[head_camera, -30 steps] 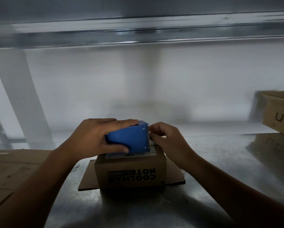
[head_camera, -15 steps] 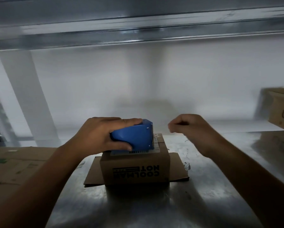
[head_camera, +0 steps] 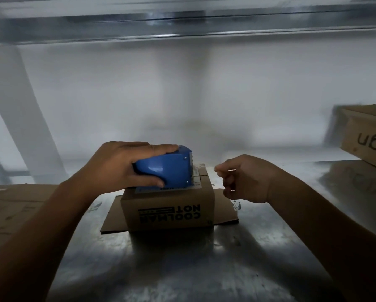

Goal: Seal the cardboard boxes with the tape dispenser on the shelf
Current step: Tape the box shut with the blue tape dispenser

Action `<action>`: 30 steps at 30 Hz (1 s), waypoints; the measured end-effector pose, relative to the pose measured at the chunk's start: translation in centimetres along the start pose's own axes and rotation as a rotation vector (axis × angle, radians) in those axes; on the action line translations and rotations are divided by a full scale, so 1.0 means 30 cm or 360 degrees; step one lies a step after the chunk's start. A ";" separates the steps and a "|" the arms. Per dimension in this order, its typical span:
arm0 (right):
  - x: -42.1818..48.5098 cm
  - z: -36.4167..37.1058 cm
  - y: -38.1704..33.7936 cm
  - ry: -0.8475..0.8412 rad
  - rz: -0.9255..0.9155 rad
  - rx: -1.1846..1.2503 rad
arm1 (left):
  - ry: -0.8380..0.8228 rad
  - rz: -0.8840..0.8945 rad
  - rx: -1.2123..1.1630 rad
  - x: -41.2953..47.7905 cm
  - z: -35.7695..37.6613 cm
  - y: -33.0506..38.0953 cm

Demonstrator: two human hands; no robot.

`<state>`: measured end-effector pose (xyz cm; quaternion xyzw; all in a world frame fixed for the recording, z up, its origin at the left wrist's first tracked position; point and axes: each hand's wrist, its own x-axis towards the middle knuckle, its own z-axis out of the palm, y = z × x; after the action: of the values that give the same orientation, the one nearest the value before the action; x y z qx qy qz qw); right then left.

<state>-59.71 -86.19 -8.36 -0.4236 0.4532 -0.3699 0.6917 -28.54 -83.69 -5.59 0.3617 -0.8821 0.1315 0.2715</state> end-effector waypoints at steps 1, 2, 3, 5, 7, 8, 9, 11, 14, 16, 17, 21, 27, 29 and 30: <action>0.006 -0.001 0.006 0.0011 -0.0002 -0.0042 | -0.0002 -0.0002 0.0007 0.000 0.001 0.001; 0.011 -0.002 0.012 0.0017 -0.0001 -0.0072 | -0.0002 -0.0003 0.0014 -0.001 0.001 0.003; 0.015 -0.003 0.016 0.0021 0.0002 -0.0091 | 0.0001 -0.0006 0.0017 -0.001 0.001 0.004; 0.022 -0.002 0.021 0.0028 0.0003 -0.0129 | 0.0010 -0.0011 0.0007 -0.001 0.001 0.006; 0.025 0.000 0.026 0.0032 0.0011 -0.0165 | 0.0016 -0.0018 -0.0010 -0.002 0.000 0.006; 0.026 0.001 0.028 0.0034 0.0014 -0.0186 | 0.0020 -0.0017 -0.0011 -0.002 0.000 0.006; 0.028 0.001 0.031 0.0032 0.0011 -0.0215 | 0.0025 -0.0012 -0.0008 -0.002 0.001 0.006; 0.030 0.000 0.035 0.0033 -0.0019 -0.0295 | 0.0035 0.0002 0.0003 -0.002 0.002 0.006; 0.031 -0.002 0.040 0.0066 -0.0097 -0.0394 | 0.0047 0.0017 0.0027 -0.002 0.005 0.004; 0.032 0.001 0.046 0.0074 -0.0120 -0.0420 | 0.0041 0.0011 0.0021 -0.002 0.007 0.004; 0.034 0.003 0.049 0.0074 -0.0123 -0.0424 | 0.0035 0.0006 0.0015 -0.002 0.008 0.003; 0.043 0.009 0.062 0.0057 -0.0102 -0.0412 | 0.0016 -0.0003 0.0001 -0.003 0.010 0.001; 0.056 -0.001 0.078 -0.0003 -0.0133 -0.0412 | 0.0012 0.0001 0.0009 0.000 0.007 0.004; 0.058 -0.004 0.082 -0.0019 -0.0114 -0.0452 | 0.0009 -0.0006 0.0011 0.000 0.006 0.002; 0.058 -0.002 0.084 -0.0014 -0.0093 -0.0495 | 0.0009 -0.0008 0.0013 -0.001 0.005 0.000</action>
<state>-58.90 -86.84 -11.23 -0.5403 0.4894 -0.3134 0.6085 -28.59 -83.74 -5.72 0.3647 -0.8799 0.1354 0.2728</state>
